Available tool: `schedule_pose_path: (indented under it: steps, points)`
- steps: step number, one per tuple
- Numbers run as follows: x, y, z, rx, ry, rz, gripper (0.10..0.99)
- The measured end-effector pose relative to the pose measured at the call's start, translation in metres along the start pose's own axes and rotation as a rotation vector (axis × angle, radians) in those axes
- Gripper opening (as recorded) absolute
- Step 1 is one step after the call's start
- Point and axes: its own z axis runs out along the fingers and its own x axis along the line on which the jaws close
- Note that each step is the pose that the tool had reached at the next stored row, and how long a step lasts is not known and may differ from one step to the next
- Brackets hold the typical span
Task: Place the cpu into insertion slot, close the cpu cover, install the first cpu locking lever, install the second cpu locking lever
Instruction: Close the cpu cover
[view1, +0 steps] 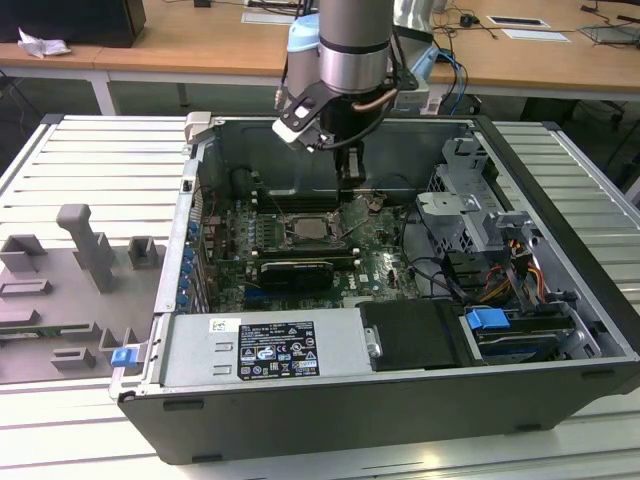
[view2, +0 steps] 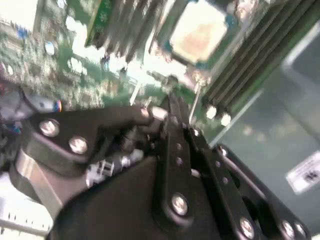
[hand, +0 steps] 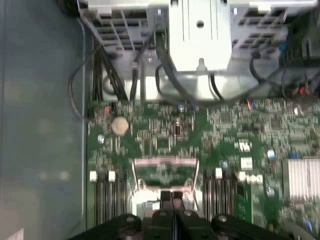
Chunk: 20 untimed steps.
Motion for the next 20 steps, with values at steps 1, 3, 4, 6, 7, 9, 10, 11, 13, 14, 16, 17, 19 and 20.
schedule_pose_path:
  steps: [1, 3, 4, 6, 7, 9, 10, 11, 13, 14, 16, 17, 19, 20]
  points:
    - [0.0001, 0.0055, 0.0012, 0.002, 0.0000, -0.001, 0.106]
    - [0.0001, 0.0095, 0.0016, 0.003, -0.0002, -0.002, 0.106]
    - [0.0001, 0.0118, 0.0019, 0.004, -0.0001, -0.002, 0.106]
    - [0.0002, 0.0162, 0.0025, 0.004, 0.0001, -0.002, 0.106]
    - [0.0003, 0.0184, 0.0028, 0.004, 0.0002, -0.003, 0.106]
    - [0.0004, 0.0223, 0.0032, 0.004, 0.0002, -0.003, 0.106]
    - [0.0004, 0.0239, 0.0032, 0.004, 0.0001, -0.003, 0.106]
    - [0.0004, 0.0256, 0.0034, 0.004, 0.0002, -0.003, 0.106]
    - [0.0004, 0.0301, 0.0037, 0.005, 0.0003, -0.004, 0.106]
    - [0.0005, 0.0321, 0.0039, 0.005, 0.0003, -0.005, 0.106]
    - [0.0005, 0.0345, 0.0041, 0.006, 0.0003, -0.005, 0.106]
    - [0.0005, 0.0361, 0.0042, 0.006, 0.0002, -0.005, 0.106]
    - [0.0006, 0.0380, 0.0045, 0.007, 0.0004, -0.005, 0.106]
    - [0.0006, 0.0388, 0.0046, 0.007, 0.0002, -0.006, 0.106]
